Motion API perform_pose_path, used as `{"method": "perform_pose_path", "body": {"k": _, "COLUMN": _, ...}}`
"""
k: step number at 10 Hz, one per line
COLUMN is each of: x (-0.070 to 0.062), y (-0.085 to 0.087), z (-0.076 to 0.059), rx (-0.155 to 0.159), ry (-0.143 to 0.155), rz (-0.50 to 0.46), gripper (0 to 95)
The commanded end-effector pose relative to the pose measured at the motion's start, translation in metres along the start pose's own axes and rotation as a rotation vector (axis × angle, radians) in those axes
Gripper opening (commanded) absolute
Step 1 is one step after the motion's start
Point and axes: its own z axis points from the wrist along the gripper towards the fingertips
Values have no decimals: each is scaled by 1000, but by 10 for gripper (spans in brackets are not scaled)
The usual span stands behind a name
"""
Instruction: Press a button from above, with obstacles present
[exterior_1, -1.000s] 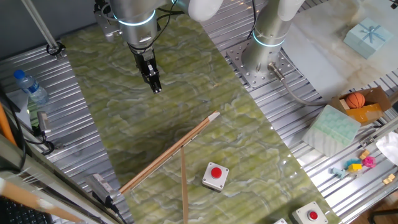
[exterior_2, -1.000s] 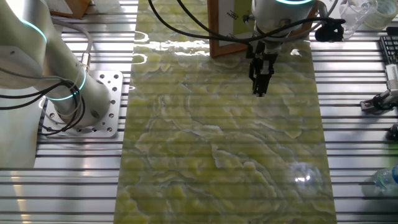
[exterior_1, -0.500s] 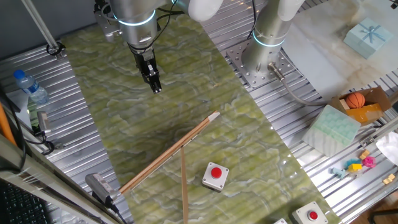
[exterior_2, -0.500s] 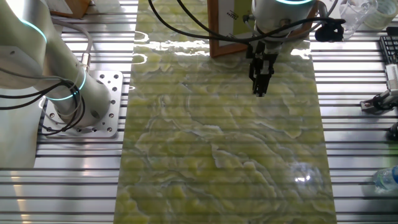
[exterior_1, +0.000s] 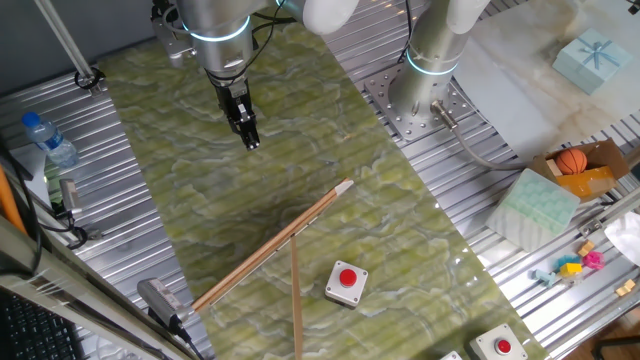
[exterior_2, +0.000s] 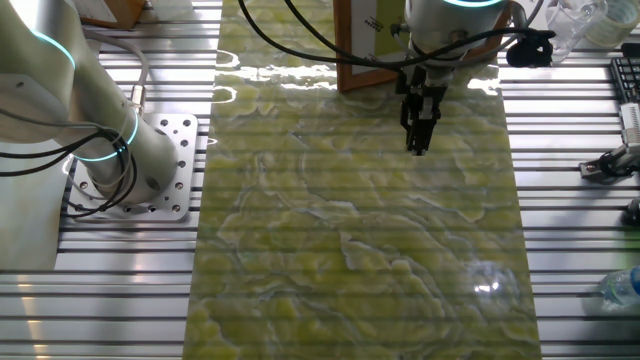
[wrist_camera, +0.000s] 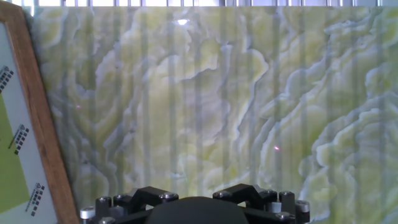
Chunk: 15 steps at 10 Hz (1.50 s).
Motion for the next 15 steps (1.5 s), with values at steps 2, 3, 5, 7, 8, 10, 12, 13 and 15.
{"method": "perform_pose_path", "body": {"k": 2, "x": 1, "y": -2, "z": -2, "rx": -172, "ry": -277, "rz": -39, "gripper": 0}}
{"method": "perform_pose_path", "body": {"k": 3, "x": 3, "y": -3, "z": -5, "rx": -164, "ry": -269, "rz": -36, "gripper": 0}}
{"method": "perform_pose_path", "body": {"k": 5, "x": 3, "y": -6, "z": -8, "rx": -81, "ry": -237, "rz": -54, "gripper": 0}}
{"method": "perform_pose_path", "body": {"k": 7, "x": 3, "y": -7, "z": -7, "rx": 66, "ry": -186, "rz": -96, "gripper": 0}}
{"method": "perform_pose_path", "body": {"k": 8, "x": 4, "y": -8, "z": -9, "rx": 70, "ry": -174, "rz": -141, "gripper": 0}}
{"method": "perform_pose_path", "body": {"k": 10, "x": 4, "y": -9, "z": -10, "rx": 12, "ry": -181, "rz": -129, "gripper": 0}}
{"method": "perform_pose_path", "body": {"k": 12, "x": 2, "y": -8, "z": -9, "rx": -15, "ry": -168, "rz": -122, "gripper": 0}}
{"method": "perform_pose_path", "body": {"k": 13, "x": 2, "y": -8, "z": -10, "rx": -16, "ry": -161, "rz": -133, "gripper": 0}}
{"method": "perform_pose_path", "body": {"k": 15, "x": 2, "y": -8, "z": -10, "rx": -19, "ry": -145, "rz": -124, "gripper": 0}}
